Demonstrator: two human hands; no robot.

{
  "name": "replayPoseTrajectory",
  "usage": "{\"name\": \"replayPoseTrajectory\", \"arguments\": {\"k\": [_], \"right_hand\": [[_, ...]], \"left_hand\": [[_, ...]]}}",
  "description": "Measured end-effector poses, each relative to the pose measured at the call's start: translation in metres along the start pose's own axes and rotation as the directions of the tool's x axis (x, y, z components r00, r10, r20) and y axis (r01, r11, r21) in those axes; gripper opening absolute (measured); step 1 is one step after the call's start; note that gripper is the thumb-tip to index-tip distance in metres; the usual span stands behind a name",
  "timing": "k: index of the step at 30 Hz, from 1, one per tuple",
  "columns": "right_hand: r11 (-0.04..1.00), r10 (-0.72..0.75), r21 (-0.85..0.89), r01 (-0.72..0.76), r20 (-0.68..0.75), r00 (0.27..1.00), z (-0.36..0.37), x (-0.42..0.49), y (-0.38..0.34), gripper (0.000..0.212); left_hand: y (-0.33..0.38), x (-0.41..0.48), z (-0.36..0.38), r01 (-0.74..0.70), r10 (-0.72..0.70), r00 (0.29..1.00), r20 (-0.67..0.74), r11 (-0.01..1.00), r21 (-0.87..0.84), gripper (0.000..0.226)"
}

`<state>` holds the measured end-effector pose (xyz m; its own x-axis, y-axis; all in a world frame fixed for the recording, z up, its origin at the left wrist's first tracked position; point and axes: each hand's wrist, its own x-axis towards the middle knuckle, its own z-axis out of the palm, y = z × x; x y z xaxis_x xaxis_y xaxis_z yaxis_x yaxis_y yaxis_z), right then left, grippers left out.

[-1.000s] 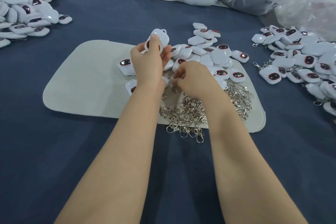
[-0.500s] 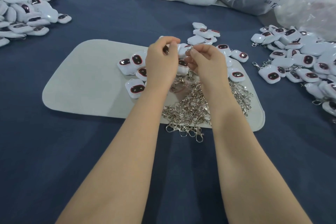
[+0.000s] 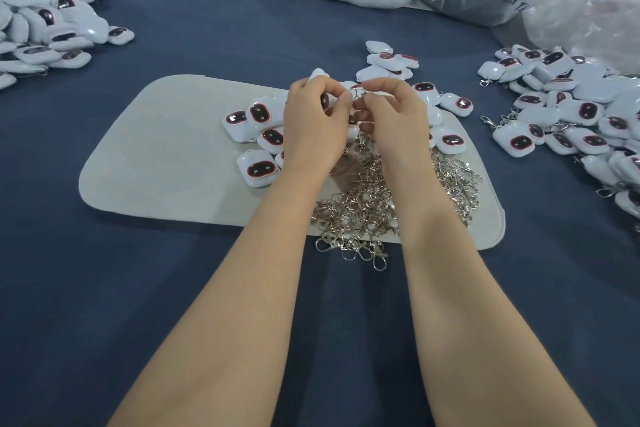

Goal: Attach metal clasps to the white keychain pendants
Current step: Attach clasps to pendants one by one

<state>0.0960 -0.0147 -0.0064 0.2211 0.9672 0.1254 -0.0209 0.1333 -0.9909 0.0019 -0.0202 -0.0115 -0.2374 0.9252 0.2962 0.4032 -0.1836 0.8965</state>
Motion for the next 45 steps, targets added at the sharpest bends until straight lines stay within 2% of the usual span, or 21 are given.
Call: {"name": "replayPoseTrajectory", "arguments": {"k": [5, 9, 26, 45], "right_hand": [[0.916, -0.17, -0.371, 0.152, -0.015, 0.985, 0.012, -0.004, 0.011, 0.024], [0.881, -0.204, -0.441, 0.168, -0.035, 0.978, 0.015, 0.001, 0.017, 0.019], [0.903, -0.201, -0.398, 0.16, -0.064, 0.978, 0.015, 0.0, 0.014, 0.007], [0.936, -0.205, -0.31, 0.165, -0.1, 0.974, 0.015, 0.002, 0.015, 0.008]], "left_hand": [[0.0, -0.002, 0.01, 0.016, -0.017, 0.999, -0.041, 0.999, -0.031, 0.009], [-0.004, 0.001, 0.014, -0.002, 0.002, 0.999, -0.042, 1.0, -0.004, 0.011], [-0.007, 0.004, 0.015, -0.034, 0.035, 0.998, -0.056, 0.999, 0.021, 0.012], [-0.006, 0.007, 0.014, -0.023, 0.015, 0.996, -0.083, 0.995, -0.097, 0.008]]}}
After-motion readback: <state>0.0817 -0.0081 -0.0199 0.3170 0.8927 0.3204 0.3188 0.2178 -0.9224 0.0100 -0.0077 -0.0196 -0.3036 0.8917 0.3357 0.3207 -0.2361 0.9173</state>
